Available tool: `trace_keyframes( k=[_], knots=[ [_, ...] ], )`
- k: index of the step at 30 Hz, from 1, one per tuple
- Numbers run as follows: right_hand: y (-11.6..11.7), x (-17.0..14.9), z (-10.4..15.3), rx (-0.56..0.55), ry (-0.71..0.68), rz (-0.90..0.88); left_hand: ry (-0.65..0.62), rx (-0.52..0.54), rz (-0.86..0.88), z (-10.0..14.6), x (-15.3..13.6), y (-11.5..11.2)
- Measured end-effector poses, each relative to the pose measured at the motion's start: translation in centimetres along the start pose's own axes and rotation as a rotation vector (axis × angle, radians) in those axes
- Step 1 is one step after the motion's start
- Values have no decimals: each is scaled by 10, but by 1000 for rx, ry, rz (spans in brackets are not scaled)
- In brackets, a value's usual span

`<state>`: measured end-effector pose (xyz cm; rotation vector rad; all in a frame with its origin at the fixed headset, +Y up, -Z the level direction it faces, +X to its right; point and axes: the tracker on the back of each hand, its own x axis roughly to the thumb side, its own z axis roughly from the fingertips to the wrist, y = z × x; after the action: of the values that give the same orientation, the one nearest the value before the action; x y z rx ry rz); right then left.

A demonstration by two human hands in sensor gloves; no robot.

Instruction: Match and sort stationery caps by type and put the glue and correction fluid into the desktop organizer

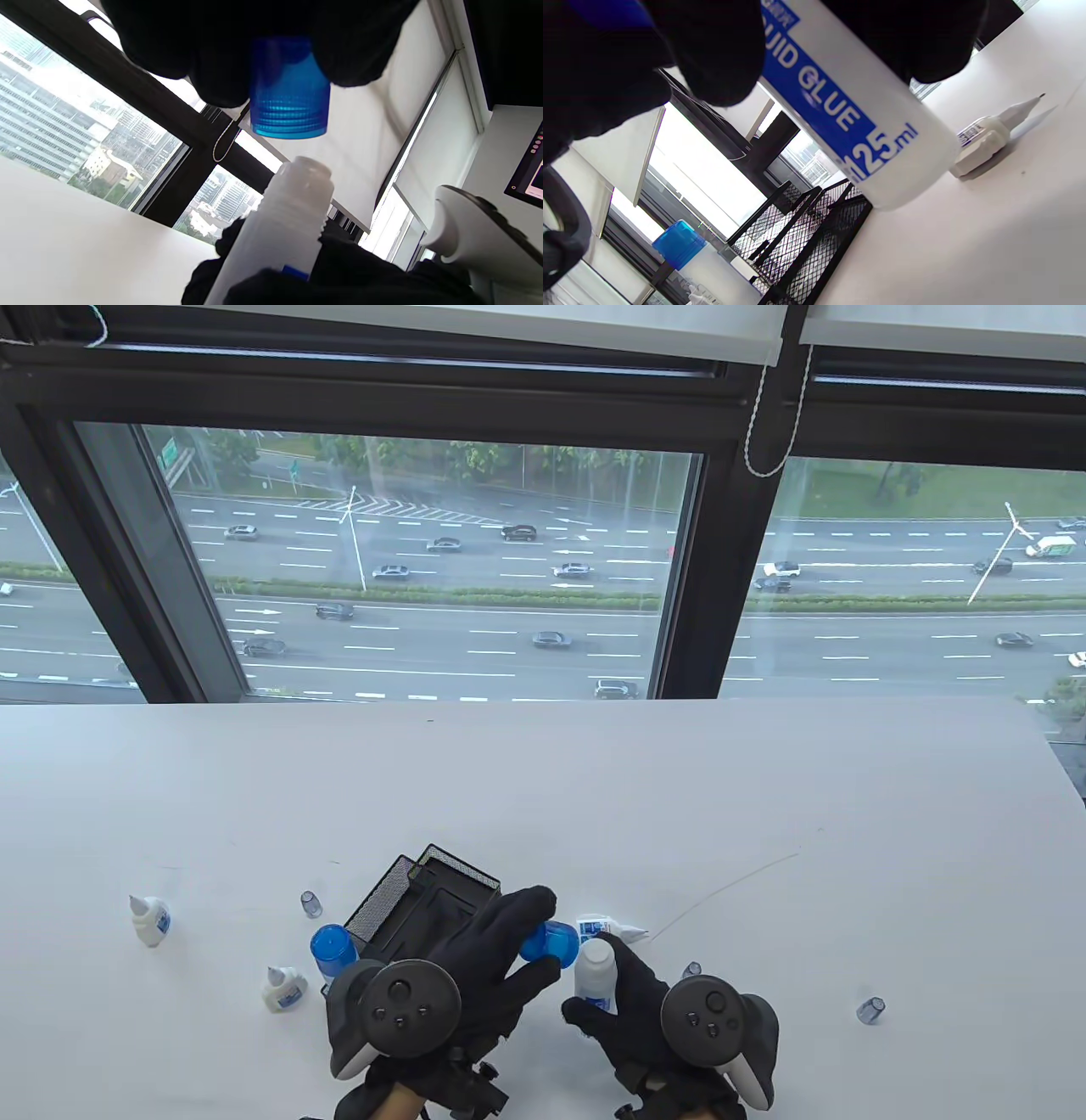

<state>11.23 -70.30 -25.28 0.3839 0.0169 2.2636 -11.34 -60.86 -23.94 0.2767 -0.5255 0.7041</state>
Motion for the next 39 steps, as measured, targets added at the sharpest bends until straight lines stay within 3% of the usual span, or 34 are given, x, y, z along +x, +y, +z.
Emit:
trace_keyframes(
  k=[4,8,12,21,26,28,33,35,39],
  knots=[
    [8,7,1,81,-36,-68,-23,-49,-82,3,16,-3],
    [11,14,4,64,-62,-23,-47,1,-223,6,23,-6],
    [12,17,5,67,-78,-33,-47,-67,-219,5,22,-11],
    [13,19,6,60,-93,-17,-60,-79,-301,4,27,-23],
    [12,19,5,62,-98,-11,-173,-278,-251,1,28,-22],
    [12,19,5,54,-99,-20,-193,-266,-263,1,26,-21],
    [11,19,6,34,-104,-38,-84,-98,-256,3,20,-22],
    [10,19,5,32,-107,-35,-78,-91,-276,4,20,-21],
    [8,18,6,21,-119,1,-149,-271,-204,1,24,-20]
  ],
)
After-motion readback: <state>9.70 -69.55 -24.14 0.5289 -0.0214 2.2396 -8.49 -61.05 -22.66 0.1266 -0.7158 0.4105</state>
